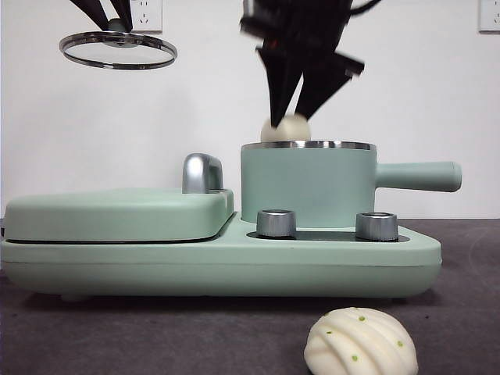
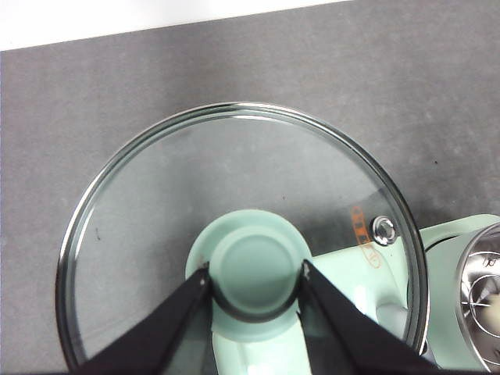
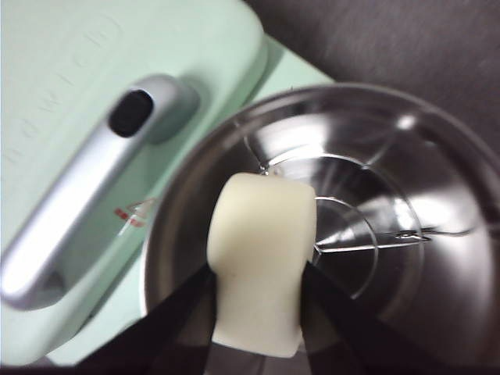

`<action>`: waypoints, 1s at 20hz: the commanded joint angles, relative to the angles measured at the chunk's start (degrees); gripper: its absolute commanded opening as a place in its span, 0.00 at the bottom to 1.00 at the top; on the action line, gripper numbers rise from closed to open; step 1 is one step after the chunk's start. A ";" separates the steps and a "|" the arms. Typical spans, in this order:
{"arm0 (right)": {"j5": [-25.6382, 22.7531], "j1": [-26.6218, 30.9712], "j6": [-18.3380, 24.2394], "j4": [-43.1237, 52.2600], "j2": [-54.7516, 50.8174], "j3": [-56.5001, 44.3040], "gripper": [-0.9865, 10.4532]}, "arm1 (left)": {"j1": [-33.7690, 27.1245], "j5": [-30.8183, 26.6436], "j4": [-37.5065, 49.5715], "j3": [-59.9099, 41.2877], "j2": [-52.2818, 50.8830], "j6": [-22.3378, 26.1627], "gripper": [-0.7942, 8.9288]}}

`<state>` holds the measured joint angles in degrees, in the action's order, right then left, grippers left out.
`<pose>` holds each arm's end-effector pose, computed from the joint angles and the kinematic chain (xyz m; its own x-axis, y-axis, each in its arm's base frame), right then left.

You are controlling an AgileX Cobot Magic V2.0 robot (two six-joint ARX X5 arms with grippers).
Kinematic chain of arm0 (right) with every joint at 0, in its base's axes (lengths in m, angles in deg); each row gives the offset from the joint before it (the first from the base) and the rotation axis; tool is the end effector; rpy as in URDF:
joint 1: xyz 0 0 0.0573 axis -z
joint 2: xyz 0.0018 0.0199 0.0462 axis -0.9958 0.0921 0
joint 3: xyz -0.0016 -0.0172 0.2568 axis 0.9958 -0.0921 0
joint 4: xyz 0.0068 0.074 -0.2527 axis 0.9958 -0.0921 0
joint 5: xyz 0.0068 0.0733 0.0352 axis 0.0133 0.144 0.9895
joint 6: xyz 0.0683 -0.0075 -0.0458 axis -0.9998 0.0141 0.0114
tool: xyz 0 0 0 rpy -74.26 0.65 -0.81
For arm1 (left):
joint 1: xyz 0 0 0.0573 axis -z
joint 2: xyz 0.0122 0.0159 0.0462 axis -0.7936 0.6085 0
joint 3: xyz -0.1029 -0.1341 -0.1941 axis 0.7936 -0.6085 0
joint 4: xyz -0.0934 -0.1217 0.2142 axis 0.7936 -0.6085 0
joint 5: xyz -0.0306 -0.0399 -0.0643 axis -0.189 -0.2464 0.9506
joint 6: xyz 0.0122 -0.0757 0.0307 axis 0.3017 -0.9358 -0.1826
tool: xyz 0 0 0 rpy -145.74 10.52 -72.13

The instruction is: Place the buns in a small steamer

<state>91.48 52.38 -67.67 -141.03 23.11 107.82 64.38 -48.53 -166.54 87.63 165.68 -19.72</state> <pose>0.3524 0.2317 0.2740 0.3040 0.3162 -0.8987 -0.5469 0.8303 0.1071 0.3974 -0.0900 0.4289 0.6511 -0.2338 -0.7221 0.2654 0.9615 -0.0720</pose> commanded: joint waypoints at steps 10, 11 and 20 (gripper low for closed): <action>-0.07 -0.04 0.37 -0.33 8.09 1.18 0.40 | -0.28 0.11 -0.11 2.16 -0.35 -0.46 0.19; -0.13 -0.02 0.37 -0.37 8.04 1.25 0.42 | -0.28 0.11 -0.11 2.19 -0.35 -0.46 0.19; -2.01 1.07 0.31 -18.64 7.56 18.10 0.43 | -0.66 0.11 -0.09 2.16 -0.35 -0.74 0.19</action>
<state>89.75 53.91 -67.69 -155.35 29.82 124.34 63.65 -48.53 -166.54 87.63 165.68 -20.13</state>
